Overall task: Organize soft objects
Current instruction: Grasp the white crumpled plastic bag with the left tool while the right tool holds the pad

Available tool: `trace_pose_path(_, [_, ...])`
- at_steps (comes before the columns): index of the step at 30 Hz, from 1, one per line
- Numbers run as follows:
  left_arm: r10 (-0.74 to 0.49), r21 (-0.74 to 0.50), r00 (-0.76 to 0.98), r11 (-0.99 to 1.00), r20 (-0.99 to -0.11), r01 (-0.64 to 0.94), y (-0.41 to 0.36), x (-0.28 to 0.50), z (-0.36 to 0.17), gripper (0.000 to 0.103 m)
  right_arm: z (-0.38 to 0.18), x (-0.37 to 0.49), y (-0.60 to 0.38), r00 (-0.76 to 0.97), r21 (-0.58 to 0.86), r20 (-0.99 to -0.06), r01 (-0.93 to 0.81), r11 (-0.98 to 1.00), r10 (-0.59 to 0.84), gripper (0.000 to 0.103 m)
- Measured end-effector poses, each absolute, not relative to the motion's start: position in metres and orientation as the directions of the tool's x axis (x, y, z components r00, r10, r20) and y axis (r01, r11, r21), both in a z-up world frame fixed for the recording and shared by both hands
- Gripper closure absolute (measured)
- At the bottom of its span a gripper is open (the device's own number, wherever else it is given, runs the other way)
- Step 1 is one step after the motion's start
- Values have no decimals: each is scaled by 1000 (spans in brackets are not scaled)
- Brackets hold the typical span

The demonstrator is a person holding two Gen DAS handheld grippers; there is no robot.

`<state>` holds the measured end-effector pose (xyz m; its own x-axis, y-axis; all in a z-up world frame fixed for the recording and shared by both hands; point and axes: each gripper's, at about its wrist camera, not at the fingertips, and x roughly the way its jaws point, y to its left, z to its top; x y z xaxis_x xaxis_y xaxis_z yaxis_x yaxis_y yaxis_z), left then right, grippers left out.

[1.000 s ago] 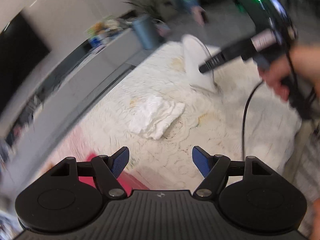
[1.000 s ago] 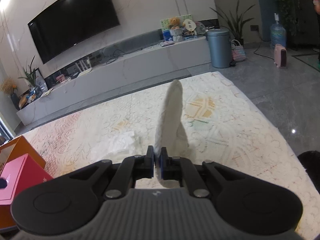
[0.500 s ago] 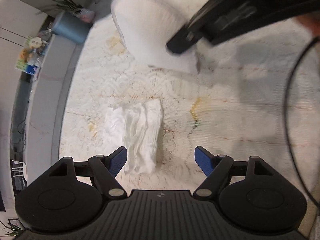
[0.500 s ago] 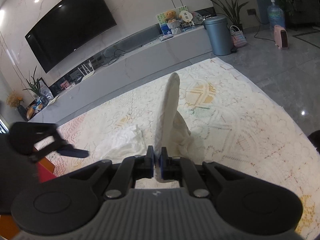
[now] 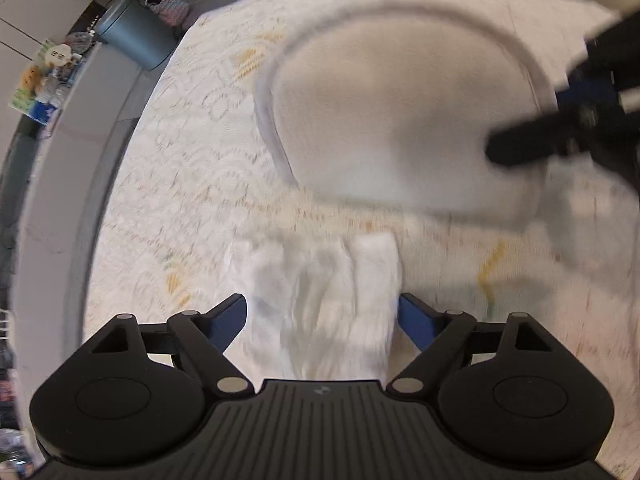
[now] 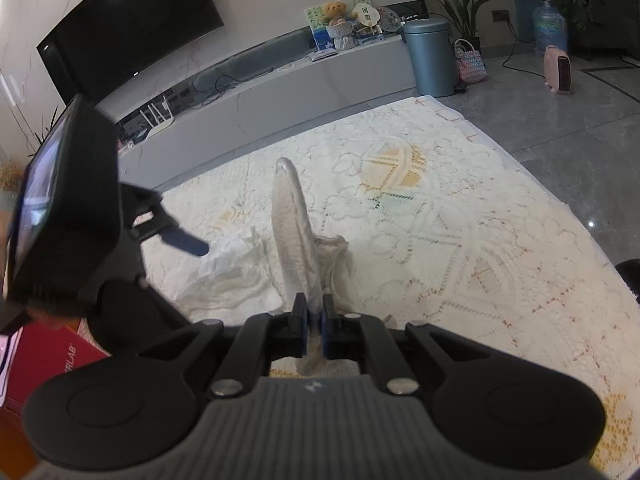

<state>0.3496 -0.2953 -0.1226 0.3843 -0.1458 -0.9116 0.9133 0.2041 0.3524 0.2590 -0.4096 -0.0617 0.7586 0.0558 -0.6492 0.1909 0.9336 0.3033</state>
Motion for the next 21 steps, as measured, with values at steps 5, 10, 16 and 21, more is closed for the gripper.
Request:
trace_pose_path(5, [-201,276,338,284,-919,918,-296,382,-129,0,-66,261,-411,743,272,-669,220,937,20,99])
trace_pose_path(10, [-265,123,218,332,-939,935,-282,408,-134,0,-69,264,-410,736,258,-677,214,942,18,99])
trace_pose_path(16, [-329,68,182,330,-926,942,-276,414,-136,0,-70,266,-409,729,246,-684,216,945,11,99])
trace_pose_path(21, [-353,80,210,349,-912,934,-269,403,-131,0,-73,266,-408,713,222,-701,224,949,-4,98])
